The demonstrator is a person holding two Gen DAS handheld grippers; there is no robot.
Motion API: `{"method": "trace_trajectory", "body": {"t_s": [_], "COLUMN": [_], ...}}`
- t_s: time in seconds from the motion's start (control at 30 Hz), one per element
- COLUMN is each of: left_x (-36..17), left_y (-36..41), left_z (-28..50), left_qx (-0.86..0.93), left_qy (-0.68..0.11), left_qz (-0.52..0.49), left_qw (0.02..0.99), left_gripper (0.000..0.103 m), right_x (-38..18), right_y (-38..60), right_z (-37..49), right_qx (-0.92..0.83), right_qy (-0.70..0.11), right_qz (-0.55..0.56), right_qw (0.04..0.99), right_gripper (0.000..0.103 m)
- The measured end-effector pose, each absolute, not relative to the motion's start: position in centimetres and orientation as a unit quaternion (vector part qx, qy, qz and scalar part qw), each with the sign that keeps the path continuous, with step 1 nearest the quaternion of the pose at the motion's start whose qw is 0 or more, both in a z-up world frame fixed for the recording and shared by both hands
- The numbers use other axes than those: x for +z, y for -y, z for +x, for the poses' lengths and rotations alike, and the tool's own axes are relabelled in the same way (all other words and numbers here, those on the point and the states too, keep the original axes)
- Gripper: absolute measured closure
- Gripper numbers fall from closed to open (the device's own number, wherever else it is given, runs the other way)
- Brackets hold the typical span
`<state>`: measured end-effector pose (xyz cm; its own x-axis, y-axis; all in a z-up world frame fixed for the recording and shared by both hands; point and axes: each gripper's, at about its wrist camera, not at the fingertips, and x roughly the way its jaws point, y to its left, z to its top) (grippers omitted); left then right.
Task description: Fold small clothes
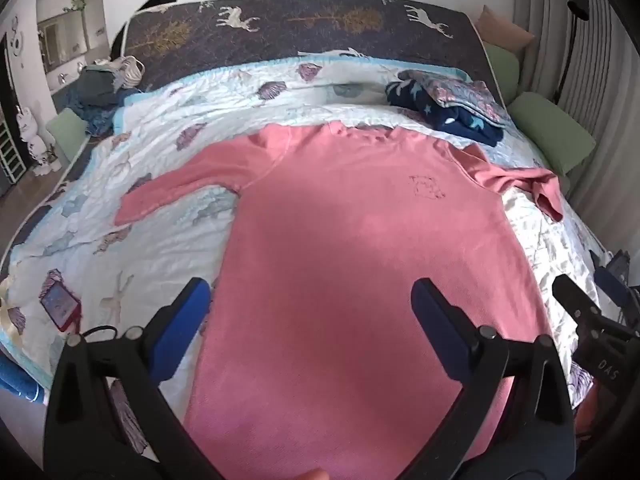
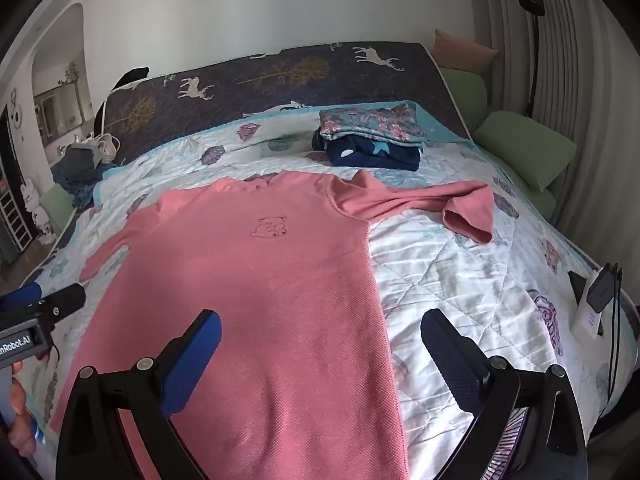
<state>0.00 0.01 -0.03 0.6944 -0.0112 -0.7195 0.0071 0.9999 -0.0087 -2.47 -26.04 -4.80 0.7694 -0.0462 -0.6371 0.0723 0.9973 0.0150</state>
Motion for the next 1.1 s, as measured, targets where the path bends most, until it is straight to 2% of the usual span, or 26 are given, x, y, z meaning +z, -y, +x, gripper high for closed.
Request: {"method": "trace_trajectory", "body": {"t_s": [0.4, 1.1], "left_x": [-0.8, -1.3], "left_y": [0.1, 1.3], "left_z": [0.1, -1.0], "left_qx": [-0.042, -0.078], "left_qy": [-0.405, -0.382], "left_qz": [-0.031, -0.001], "left_qw": [0.913, 0.921], "left_gripper": [0.003, 0.003], "right_x": [-4.8, -5.7], "right_y": [25.4, 25.9], "right_z": [-2.0, -1.8], "right_qx": [-0.034, -0.023], "right_qy": [-0.346, -0.367], "right_qz": [0.010, 0.029], "right_qw": [0.937, 0.930], "right_gripper": [0.001, 0.001]}}
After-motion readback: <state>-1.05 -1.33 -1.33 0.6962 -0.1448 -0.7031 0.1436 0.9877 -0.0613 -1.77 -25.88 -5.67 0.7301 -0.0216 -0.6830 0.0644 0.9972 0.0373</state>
